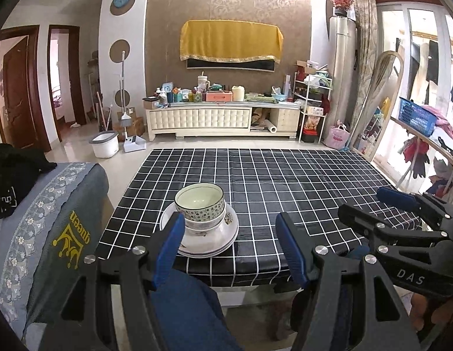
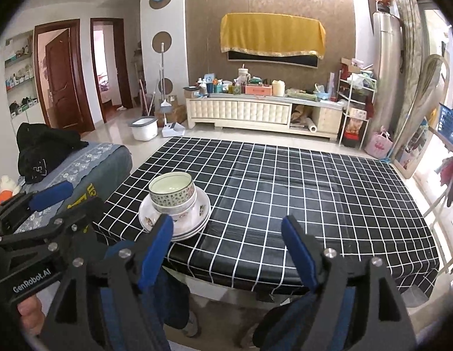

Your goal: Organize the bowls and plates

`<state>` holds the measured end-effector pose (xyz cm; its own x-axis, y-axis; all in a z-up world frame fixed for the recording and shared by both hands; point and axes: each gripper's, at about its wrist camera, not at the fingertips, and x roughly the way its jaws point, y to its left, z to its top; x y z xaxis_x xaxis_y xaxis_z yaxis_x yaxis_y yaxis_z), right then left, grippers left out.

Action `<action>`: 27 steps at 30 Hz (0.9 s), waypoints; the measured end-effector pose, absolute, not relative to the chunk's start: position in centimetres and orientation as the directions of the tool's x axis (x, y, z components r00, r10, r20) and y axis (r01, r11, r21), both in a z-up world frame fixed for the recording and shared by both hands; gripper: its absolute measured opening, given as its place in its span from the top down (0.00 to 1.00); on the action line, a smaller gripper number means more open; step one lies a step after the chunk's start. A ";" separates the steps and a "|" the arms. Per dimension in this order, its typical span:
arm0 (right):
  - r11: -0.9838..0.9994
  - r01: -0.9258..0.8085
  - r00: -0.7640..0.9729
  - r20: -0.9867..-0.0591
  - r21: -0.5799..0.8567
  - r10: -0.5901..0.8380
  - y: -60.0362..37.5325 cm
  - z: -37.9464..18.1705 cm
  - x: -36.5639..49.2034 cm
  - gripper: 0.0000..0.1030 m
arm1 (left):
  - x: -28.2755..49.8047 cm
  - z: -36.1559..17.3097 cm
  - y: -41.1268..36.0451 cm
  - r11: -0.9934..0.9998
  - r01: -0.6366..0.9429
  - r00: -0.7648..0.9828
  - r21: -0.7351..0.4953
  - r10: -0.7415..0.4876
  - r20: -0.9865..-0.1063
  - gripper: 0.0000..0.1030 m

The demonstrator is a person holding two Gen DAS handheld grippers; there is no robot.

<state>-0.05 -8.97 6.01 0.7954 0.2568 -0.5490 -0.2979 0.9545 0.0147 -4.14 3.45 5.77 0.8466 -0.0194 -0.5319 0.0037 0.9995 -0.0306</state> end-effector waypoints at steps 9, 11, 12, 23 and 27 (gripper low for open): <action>0.951 -0.308 0.799 -0.536 0.024 0.272 -9.5 5.6 -1.6 0.22 | -5.4 5.8 2.3 1.000 0.023 0.859 0.005 -0.017 -0.512 0.33; 0.950 -0.310 0.798 -0.535 0.028 0.276 -9.5 5.5 -1.8 0.22 | -5.7 5.9 2.4 1.000 0.018 0.864 0.005 -0.013 -0.504 0.30; 0.951 -0.308 0.799 -0.534 0.028 0.274 -9.6 5.5 -1.9 0.22 | -5.7 5.9 2.4 1.000 0.016 0.865 0.005 -0.011 -0.502 0.27; 0.953 -0.301 0.808 -0.520 0.038 0.276 -10.0 5.4 -2.7 0.17 | -5.8 5.4 2.9 1.000 0.004 0.856 -0.003 -0.005 -0.517 0.24; 0.953 -0.301 0.808 -0.524 0.028 0.271 -10.1 5.4 -2.5 0.16 | -5.9 5.2 3.0 1.000 0.006 0.855 -0.004 -0.007 -0.519 0.24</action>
